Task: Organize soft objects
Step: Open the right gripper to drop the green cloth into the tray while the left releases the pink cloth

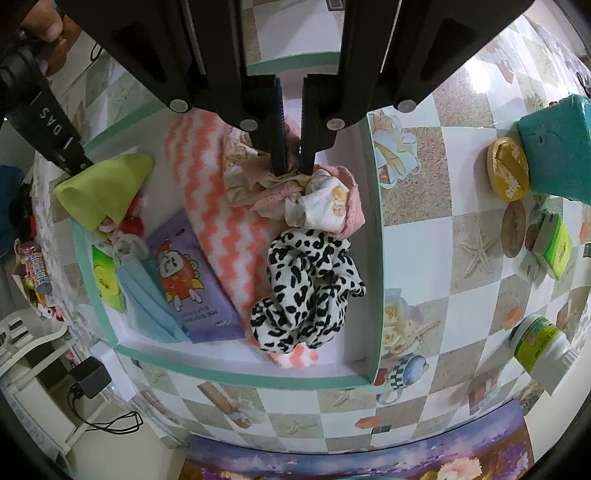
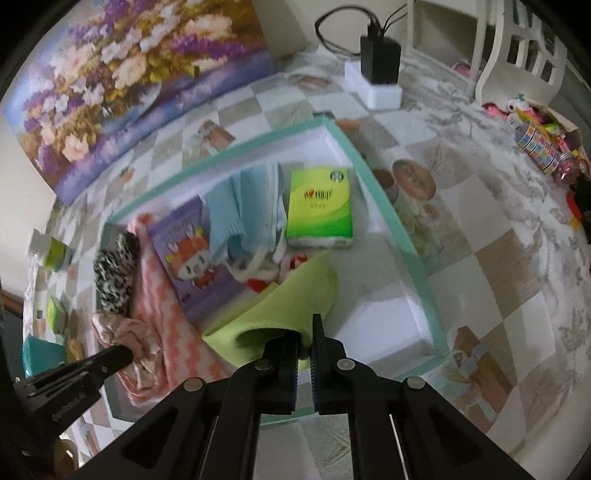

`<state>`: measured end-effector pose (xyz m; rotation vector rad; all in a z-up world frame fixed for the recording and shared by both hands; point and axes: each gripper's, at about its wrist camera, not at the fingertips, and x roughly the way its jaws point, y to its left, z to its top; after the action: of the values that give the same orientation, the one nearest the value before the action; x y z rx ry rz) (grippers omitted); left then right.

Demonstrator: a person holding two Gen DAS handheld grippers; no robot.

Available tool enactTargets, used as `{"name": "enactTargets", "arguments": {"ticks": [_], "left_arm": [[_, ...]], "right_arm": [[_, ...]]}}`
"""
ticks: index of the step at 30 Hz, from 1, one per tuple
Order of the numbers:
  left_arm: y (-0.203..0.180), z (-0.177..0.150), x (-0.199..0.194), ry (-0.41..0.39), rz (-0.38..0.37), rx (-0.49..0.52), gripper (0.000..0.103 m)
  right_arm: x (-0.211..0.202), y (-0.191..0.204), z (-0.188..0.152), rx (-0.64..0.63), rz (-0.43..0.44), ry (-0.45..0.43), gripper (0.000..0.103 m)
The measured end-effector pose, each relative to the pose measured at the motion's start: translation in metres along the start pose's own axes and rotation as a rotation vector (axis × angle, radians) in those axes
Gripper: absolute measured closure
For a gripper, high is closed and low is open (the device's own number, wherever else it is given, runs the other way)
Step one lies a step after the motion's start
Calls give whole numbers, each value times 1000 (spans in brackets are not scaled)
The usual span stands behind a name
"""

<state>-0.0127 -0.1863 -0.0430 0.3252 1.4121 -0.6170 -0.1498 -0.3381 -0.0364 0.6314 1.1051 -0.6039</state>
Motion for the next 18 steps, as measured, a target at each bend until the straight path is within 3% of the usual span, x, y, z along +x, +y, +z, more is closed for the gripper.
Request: {"name": "enactTargets", "arguments": {"ticks": [6,12,14,18], "left_arm": [[0,1,6,15,-2,-9,95],[4,2,8,27,-11,-33,86],[5,2,6,30,-21,-40,81],[6,1,-2,14,-47,-31,59]], "right_arm": [[16,-1,-4,-9,-10,52,96],[20,-4,-6,-5,-15,71,95],[20,-5,-7,-4,-20,72,95],[19,-4,-7,-10,-30,69,95]]}}
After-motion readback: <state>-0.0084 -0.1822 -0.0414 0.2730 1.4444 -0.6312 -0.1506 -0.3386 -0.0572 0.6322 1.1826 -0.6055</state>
